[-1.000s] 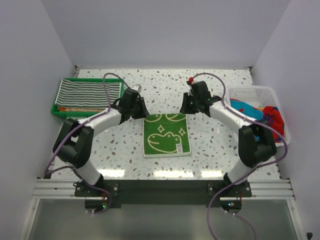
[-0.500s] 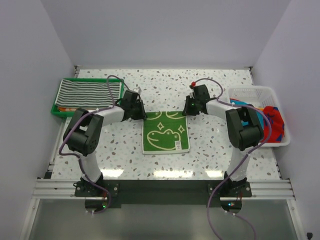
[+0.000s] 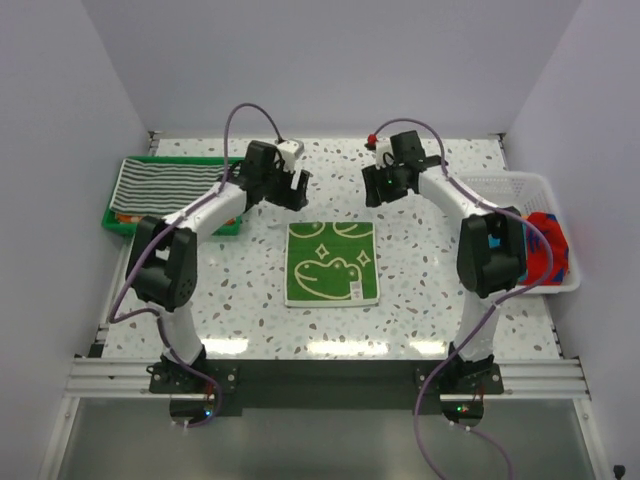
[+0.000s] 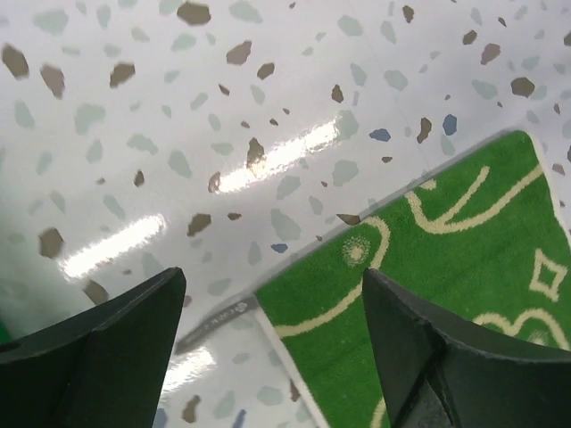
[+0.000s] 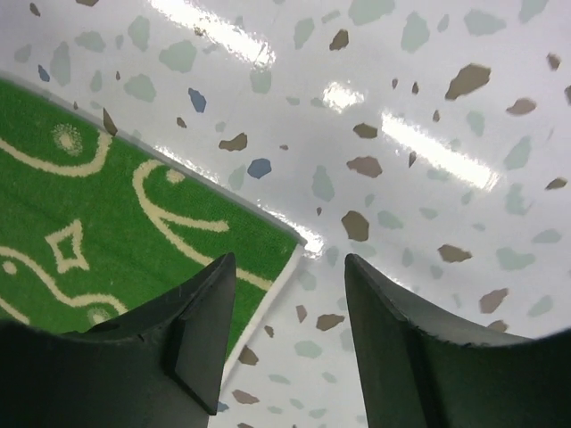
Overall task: Fold and stack the towels
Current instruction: Fold the towel
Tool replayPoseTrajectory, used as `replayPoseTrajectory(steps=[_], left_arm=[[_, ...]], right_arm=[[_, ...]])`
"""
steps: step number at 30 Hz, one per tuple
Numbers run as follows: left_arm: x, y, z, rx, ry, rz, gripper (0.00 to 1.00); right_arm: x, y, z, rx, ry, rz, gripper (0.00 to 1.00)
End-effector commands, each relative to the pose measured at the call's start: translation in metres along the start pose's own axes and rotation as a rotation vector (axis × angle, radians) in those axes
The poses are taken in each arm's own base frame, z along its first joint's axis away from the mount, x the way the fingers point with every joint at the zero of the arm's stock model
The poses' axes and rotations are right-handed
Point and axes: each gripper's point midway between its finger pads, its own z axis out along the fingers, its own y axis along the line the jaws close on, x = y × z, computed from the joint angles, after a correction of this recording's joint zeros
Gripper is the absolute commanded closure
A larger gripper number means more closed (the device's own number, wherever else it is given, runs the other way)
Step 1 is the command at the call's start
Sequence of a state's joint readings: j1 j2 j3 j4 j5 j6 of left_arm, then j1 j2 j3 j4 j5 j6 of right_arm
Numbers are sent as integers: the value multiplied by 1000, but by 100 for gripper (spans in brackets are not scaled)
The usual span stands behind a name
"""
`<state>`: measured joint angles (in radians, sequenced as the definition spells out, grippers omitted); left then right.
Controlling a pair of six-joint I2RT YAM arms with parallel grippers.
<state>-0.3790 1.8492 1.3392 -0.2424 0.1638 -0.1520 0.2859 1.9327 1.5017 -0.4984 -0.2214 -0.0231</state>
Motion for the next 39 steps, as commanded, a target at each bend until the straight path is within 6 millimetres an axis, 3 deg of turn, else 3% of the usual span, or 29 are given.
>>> replayPoseTrajectory(steps=[1, 2, 3, 5, 6, 8, 12, 18, 22, 29, 36, 39], left_arm=[[-5, 8, -8, 89, 54, 307, 14], [-4, 6, -9, 130, 71, 333, 15], [-3, 8, -8, 146, 78, 392, 15], [3, 8, -2, 183, 114, 430, 18], [5, 8, 0, 201, 123, 464, 19], [14, 3, 6, 262, 162, 469, 22], [29, 0, 20, 335, 220, 476, 29], [32, -1, 33, 369, 223, 486, 37], [34, -2, 37, 386, 233, 490, 43], [53, -3, 38, 425, 283, 493, 45], [63, -2, 40, 444, 311, 492, 51], [66, -2, 41, 449, 324, 486, 58]], right_arm=[[23, -4, -4, -81, 165, -183, 44], [25, -4, -2, -106, 184, -231, 44], [15, -3, -4, -121, 173, -260, 44], [28, -2, 4, -173, 239, -302, 46], [17, -1, 2, -181, 227, -325, 46], [28, -2, 10, -214, 285, -342, 47], [26, 0, 18, -253, 299, -368, 50], [33, 4, 31, -306, 320, -384, 55], [41, 6, 40, -325, 351, -388, 56], [56, 7, 54, -342, 395, -387, 59], [75, 8, 56, -353, 460, -401, 91], [78, 9, 57, -348, 471, -404, 99]])
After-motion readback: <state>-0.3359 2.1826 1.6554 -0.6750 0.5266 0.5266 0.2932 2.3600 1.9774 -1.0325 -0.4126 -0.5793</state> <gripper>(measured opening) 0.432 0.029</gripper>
